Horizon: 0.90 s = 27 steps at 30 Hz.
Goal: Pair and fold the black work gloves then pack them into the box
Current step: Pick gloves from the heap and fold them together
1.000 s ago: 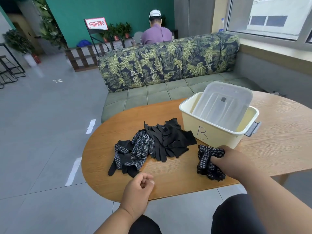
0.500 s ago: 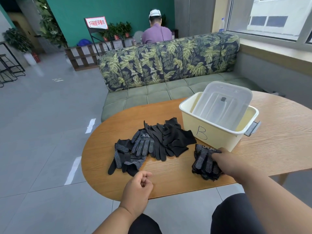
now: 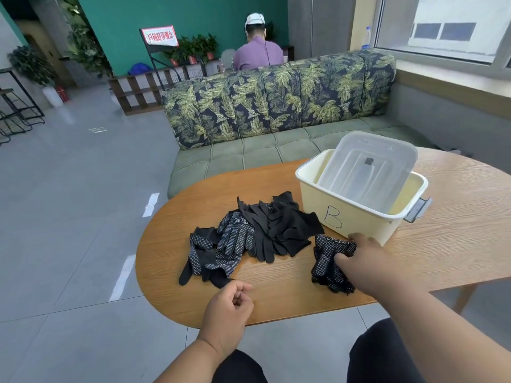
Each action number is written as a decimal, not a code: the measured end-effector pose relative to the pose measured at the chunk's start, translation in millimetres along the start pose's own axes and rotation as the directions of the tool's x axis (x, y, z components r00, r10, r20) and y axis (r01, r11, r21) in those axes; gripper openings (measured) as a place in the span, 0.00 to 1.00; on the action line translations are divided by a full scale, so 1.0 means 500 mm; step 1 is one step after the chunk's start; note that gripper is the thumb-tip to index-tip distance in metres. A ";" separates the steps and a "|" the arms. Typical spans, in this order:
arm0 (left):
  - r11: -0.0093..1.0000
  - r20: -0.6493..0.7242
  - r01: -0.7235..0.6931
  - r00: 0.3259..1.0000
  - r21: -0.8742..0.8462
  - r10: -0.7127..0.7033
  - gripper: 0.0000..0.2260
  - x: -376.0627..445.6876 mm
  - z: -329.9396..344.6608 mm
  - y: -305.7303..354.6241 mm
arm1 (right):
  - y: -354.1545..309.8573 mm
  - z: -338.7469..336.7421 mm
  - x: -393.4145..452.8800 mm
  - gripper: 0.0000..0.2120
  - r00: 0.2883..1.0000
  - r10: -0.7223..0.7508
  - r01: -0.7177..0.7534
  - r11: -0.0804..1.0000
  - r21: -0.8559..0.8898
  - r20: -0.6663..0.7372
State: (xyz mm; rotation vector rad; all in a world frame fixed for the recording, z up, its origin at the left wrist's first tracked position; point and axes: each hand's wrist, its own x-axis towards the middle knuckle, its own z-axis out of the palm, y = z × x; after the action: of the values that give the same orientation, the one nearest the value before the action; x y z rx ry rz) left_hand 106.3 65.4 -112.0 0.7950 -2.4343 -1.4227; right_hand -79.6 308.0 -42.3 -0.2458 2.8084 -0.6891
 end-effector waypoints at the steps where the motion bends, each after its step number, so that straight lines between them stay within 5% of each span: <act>1: 1.000 -0.001 0.001 1.000 -0.005 -0.001 0.10 0.000 0.000 0.000 | -0.004 0.001 -0.004 0.29 0.999 -0.028 0.026 0.998 -0.064 -0.041; 6: 0.999 -0.013 0.020 1.000 -0.042 -0.021 0.10 0.000 -0.001 0.001 | -0.042 0.015 -0.027 0.22 0.929 -0.285 0.214 0.934 -0.286 -0.236; 12: 0.999 -0.309 0.018 0.951 0.047 -0.002 0.19 0.004 -0.019 -0.005 | -0.072 0.087 -0.069 0.21 0.855 -0.506 0.489 0.859 -0.153 -0.108; 17: 0.909 -0.135 0.085 0.990 0.408 -0.032 0.23 0.025 -0.057 -0.033 | -0.076 0.160 -0.094 0.15 0.843 -0.531 0.530 0.847 0.037 0.087; 27: 0.802 -0.091 0.026 0.995 0.597 0.035 0.24 0.038 -0.059 -0.030 | -0.075 0.194 -0.088 0.11 0.889 -0.421 0.405 0.907 0.120 0.179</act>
State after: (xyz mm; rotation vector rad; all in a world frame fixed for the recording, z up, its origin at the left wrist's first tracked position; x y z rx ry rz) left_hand 108.5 27.0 -111.5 0.9423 -2.8226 -0.5596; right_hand -7.6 242.7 -99.4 -0.8681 2.5447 -0.8089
